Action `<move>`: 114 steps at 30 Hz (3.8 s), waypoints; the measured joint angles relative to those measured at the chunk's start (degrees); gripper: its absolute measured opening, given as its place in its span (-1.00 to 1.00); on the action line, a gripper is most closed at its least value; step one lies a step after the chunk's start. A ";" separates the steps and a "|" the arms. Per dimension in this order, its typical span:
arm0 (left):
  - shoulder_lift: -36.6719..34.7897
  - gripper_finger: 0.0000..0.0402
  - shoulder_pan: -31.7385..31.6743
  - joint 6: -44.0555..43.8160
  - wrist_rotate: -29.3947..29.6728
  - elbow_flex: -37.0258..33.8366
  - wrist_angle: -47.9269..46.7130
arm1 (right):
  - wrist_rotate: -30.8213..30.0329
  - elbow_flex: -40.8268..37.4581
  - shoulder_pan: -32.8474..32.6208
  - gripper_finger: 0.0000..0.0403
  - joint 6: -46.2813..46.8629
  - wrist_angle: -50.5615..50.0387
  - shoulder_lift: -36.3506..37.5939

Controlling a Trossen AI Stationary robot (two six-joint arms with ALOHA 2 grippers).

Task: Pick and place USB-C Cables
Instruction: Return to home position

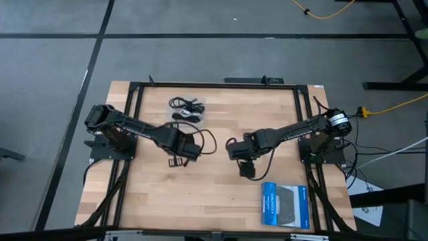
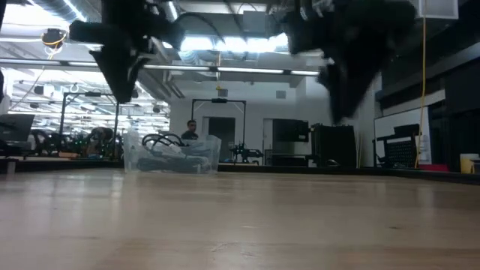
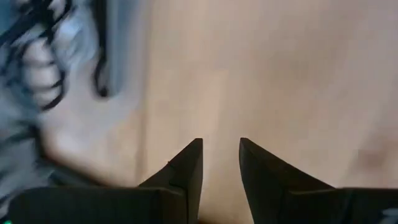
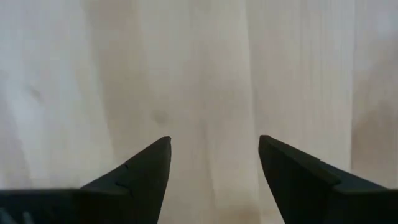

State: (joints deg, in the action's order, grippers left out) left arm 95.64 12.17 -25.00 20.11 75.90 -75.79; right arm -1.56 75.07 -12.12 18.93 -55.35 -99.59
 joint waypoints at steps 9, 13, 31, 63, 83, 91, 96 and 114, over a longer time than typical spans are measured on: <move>-3.46 -0.52 -4.31 11.76 -13.28 -0.04 18.52 | 0.10 15.78 0.28 0.23 -7.42 -2.50 0.00; -8.97 -0.52 -9.36 13.96 -17.06 -0.04 17.57 | -0.28 24.55 0.28 0.23 -10.32 -10.09 0.00; -49.67 -0.52 -10.77 18.96 -22.16 -3.34 20.13 | -11.05 7.29 -1.97 0.23 0.00 -1.71 36.29; -90.10 -0.52 -9.82 15.04 -21.84 -65.34 74.31 | -5.98 -61.97 -10.88 0.23 -10.82 58.17 80.41; -90.17 -0.52 -9.82 14.95 -22.56 -75.45 89.24 | -4.66 -72.33 -5.55 0.23 -15.24 62.40 86.05; -90.14 -0.52 -9.82 14.56 -22.60 -75.45 89.52 | -4.34 -74.69 -4.43 0.23 -17.64 59.95 91.04; -90.14 -0.52 -9.82 14.49 -22.60 -75.45 89.52 | -4.31 -74.65 -2.77 0.23 -22.07 57.62 95.03; -90.18 -0.52 -9.82 13.36 -22.60 -75.45 86.73 | -4.35 -74.60 4.26 0.23 -23.58 57.75 99.53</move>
State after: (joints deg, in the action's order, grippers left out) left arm 5.45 2.35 -11.64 -2.48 0.45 10.94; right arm -5.91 0.47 -7.86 -4.65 2.39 -0.05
